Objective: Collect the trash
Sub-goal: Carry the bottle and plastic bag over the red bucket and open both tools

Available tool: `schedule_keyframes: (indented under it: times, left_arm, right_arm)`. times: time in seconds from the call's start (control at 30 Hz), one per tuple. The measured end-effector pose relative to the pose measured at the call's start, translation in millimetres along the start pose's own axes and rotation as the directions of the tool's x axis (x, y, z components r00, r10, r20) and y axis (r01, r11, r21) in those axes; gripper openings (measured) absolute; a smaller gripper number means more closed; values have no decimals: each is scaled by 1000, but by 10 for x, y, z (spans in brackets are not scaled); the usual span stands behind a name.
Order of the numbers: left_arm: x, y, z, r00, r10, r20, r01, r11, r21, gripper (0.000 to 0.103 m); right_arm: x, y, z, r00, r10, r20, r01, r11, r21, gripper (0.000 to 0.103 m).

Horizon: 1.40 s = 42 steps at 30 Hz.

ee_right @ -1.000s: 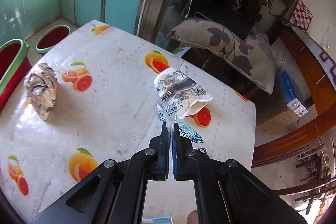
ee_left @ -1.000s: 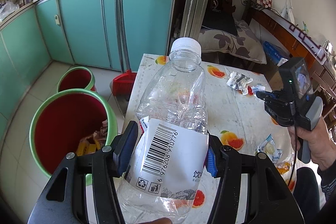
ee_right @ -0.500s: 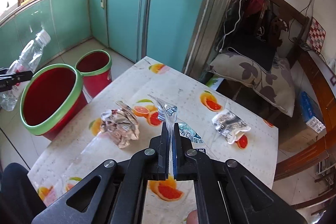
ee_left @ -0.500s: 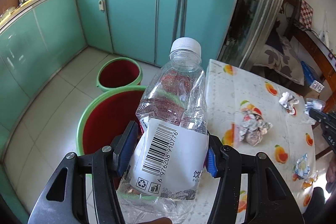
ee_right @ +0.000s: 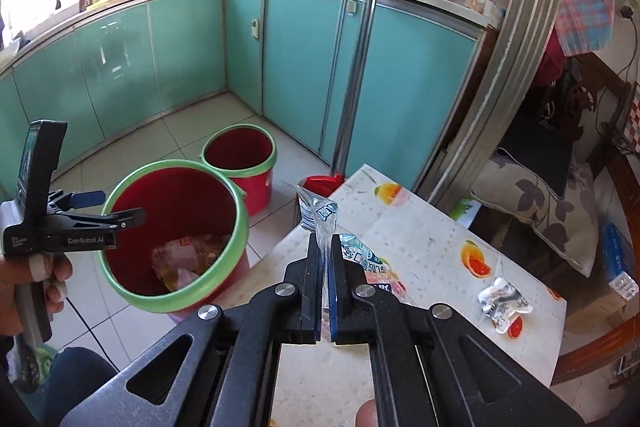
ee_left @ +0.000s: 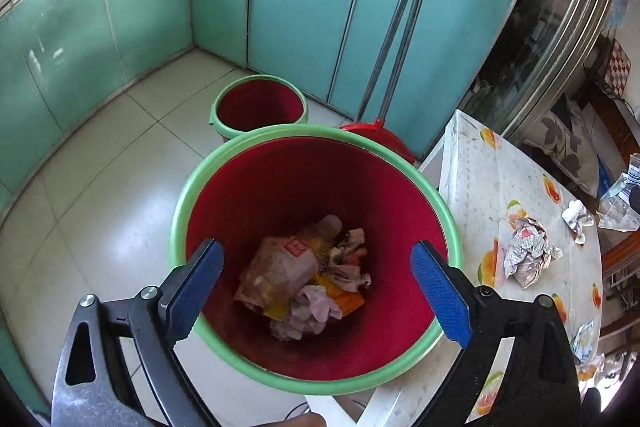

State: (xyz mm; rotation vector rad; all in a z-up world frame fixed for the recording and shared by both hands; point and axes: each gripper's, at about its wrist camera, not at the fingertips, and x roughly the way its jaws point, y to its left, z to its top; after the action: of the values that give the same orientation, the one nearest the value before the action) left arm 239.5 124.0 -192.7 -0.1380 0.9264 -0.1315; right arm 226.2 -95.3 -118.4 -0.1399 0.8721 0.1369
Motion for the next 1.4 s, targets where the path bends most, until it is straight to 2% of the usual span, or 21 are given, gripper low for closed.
schedule_keyframes:
  times: [0.13,0.23,0.43,0.53,0.67,0.73,0.77,0.8,0.87,1.07,1.2,1.4]
  left_arm:
    - [-207,227,-26,998,33,51,-31,998,-47,96]
    - [-368,389,-62,995,60,85,-53,995,-80,97]
    - [-632,688,-181,986,115,125,-99,987,-126,97]
    - [-718,804,-223,983,128,134,-110,985,-130,97]
    - [-786,921,-251,980,136,146,-115,983,-142,97]
    - [-811,974,-255,979,138,151,-116,982,-149,97]
    - [-818,998,-258,978,139,153,-116,982,-152,97]
    - [-825,1018,-262,978,140,154,-116,981,-155,97]
    - [-824,1047,-265,978,138,155,-113,980,-163,97]
    - [-833,1027,-266,978,130,161,-103,981,-166,98]
    - [-850,955,-266,979,121,164,-96,984,-153,103]
    - [-866,588,-233,982,83,172,-73,995,-65,103]
  right_arm:
    - [59,343,200,996,80,33,-80,996,-26,1]
    - [184,665,332,985,166,48,-164,985,-45,1]
    - [576,1323,493,958,284,40,-279,956,-92,1]
    - [827,1585,532,948,317,14,-315,944,-98,1]
    - [1122,1807,497,948,315,-34,-317,943,-101,3]
    - [1221,1863,467,951,306,-51,-310,945,-108,9]
    - [1261,1891,449,950,305,-60,-310,945,-109,21]
    - [1277,1886,426,949,309,-66,-314,943,-107,40]
    - [1269,1856,396,947,317,-57,-321,942,-99,67]
    - [1151,1755,388,952,304,-32,-305,946,-105,68]
    - [974,1640,373,960,280,-10,-280,955,-103,74]
    - [562,1237,219,979,203,11,-202,978,-44,78]
